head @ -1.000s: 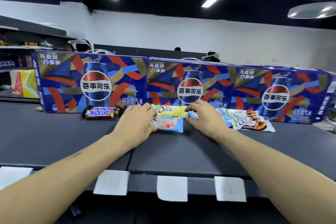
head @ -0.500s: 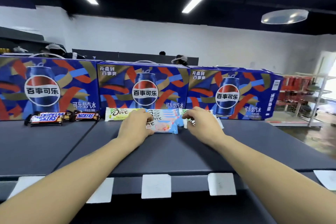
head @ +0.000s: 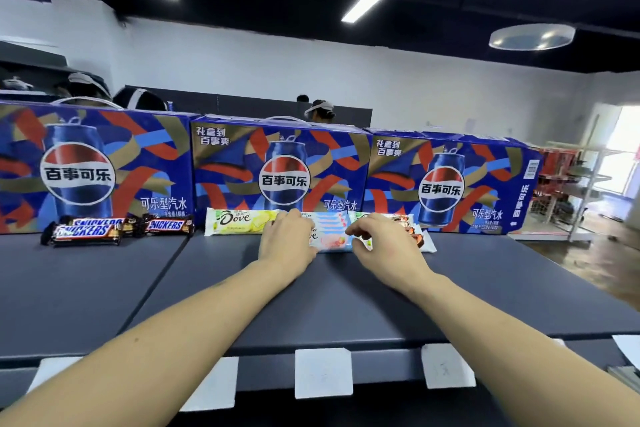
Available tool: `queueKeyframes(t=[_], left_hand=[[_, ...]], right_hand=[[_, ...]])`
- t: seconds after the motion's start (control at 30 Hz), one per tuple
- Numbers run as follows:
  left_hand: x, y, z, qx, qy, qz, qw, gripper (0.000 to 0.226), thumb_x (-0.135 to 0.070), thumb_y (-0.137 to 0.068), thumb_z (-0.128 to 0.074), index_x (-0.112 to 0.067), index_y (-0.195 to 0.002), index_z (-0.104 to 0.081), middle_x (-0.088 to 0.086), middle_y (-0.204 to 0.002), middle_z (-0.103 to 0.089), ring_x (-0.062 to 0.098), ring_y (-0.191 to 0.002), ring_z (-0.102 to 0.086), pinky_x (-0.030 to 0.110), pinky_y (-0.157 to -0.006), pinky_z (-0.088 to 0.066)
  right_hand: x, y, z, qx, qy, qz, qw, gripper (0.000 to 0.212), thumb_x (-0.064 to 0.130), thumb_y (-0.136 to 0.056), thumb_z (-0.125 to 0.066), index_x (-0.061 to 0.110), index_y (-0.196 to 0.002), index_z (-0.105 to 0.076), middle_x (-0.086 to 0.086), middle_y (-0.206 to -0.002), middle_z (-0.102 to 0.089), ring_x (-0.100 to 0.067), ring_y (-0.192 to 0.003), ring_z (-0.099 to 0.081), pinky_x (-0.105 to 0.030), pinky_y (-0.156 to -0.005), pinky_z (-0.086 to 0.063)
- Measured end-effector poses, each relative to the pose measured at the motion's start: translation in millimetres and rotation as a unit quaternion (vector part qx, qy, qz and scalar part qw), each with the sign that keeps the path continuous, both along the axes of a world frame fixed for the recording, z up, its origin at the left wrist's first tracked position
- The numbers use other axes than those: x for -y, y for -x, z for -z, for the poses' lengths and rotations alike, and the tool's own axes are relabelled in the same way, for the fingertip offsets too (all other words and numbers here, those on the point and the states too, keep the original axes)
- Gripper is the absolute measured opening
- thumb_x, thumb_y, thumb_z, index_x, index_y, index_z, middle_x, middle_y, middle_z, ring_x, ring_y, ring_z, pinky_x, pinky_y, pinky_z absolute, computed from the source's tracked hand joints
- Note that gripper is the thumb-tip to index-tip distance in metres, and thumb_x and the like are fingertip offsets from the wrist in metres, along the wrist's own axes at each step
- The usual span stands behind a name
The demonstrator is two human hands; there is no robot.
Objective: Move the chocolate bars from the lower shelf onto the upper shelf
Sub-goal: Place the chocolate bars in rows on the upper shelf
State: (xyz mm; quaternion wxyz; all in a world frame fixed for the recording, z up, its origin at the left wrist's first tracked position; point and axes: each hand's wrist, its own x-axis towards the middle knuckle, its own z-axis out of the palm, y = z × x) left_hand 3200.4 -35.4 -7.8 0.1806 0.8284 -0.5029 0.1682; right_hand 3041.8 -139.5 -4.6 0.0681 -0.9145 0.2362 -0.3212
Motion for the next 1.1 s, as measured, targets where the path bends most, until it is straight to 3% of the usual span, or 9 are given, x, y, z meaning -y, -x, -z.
queueKeyframes(t=[0.13, 0.3, 0.43, 0.67, 0.83, 0.97, 1.1], left_hand=[[-17.7, -4.5, -4.2, 0.004, 0.013, 0.037, 0.999, 0.053, -0.049, -0.084, -0.064, -0.022, -0.128, -0.055, 0.001, -0.123, -0.050, 0.022, -0.118, -0.044, 0.037, -0.094, -0.040], [-67.9, 5.9, -12.2, -0.007, 0.018, 0.113, 0.993, 0.039, -0.046, -0.086, -0.057, -0.024, -0.117, -0.062, 0.000, -0.114, -0.054, 0.024, -0.113, -0.049, 0.038, -0.090, -0.043], [-112.9, 19.8, -7.8, -0.016, -0.003, 0.143, 0.990, 0.040, -0.047, -0.088, -0.055, -0.026, -0.121, -0.060, -0.001, -0.115, -0.055, 0.022, -0.114, -0.050, 0.037, -0.091, -0.044], [-195.3, 38.2, 8.5, -0.002, 0.019, 0.124, 0.992, 0.048, -0.046, -0.091, -0.050, -0.024, -0.134, -0.048, -0.003, -0.126, -0.052, 0.020, -0.117, -0.049, 0.036, -0.094, -0.042], [-288.9, 53.0, 43.0, -0.017, 0.076, 0.109, 0.991, 0.038, -0.039, -0.090, -0.054, -0.026, -0.125, -0.056, -0.009, -0.115, -0.053, 0.014, -0.108, -0.051, 0.032, -0.089, -0.043], [-357.5, 59.1, 87.8, -0.056, 0.036, 0.055, 0.996, 0.039, -0.042, -0.091, -0.053, -0.029, -0.128, -0.055, -0.013, -0.118, -0.052, 0.011, -0.109, -0.050, 0.029, -0.092, -0.043], [-409.1, 53.0, 132.9, -0.082, -0.008, -0.005, 0.997, 0.042, -0.043, -0.093, -0.052, -0.029, -0.132, -0.051, -0.011, -0.123, -0.049, 0.012, -0.112, -0.048, 0.027, -0.090, -0.042]], right_hand=[[-25.3, -5.7, 2.2, 0.016, -0.013, 0.017, 1.000, 0.021, 0.026, -0.086, -0.063, 0.025, -0.107, -0.068, 0.010, -0.099, -0.064, -0.008, -0.093, -0.059, -0.030, -0.085, -0.050], [-65.6, -1.9, 8.3, 0.021, -0.044, 0.044, 0.998, 0.032, 0.040, -0.083, -0.064, 0.026, -0.112, -0.066, 0.011, -0.109, -0.067, -0.009, -0.104, -0.060, -0.032, -0.092, -0.048], [-108.3, 3.7, 15.1, 0.048, -0.067, 0.049, 0.995, 0.033, 0.039, -0.085, -0.068, 0.028, -0.115, -0.065, 0.012, -0.112, -0.066, -0.008, -0.108, -0.059, -0.033, -0.094, -0.048], [-183.4, 17.5, 26.4, 0.053, -0.082, 0.016, 0.995, 0.038, 0.041, -0.086, -0.066, 0.029, -0.122, -0.062, 0.016, -0.121, -0.063, -0.003, -0.114, -0.055, -0.025, -0.097, -0.045], [-256.0, 41.6, 60.3, 0.072, -0.089, -0.063, 0.991, 0.037, 0.035, -0.087, -0.068, 0.029, -0.123, -0.061, 0.019, -0.118, -0.060, 0.000, -0.114, -0.052, -0.017, -0.098, -0.039], [-309.6, 49.2, 102.1, 0.060, -0.112, -0.129, 0.984, 0.034, 0.029, -0.089, -0.067, 0.029, -0.122, -0.062, 0.021, -0.119, -0.059, 0.001, -0.116, -0.053, -0.019, -0.099, -0.041], [-350.5, 34.3, 147.0, -0.013, -0.167, -0.171, 0.971, 0.038, 0.035, -0.092, -0.063, 0.034, -0.129, -0.056, 0.024, -0.124, -0.053, 0.005, -0.117, -0.049, -0.018, -0.099, -0.041]])
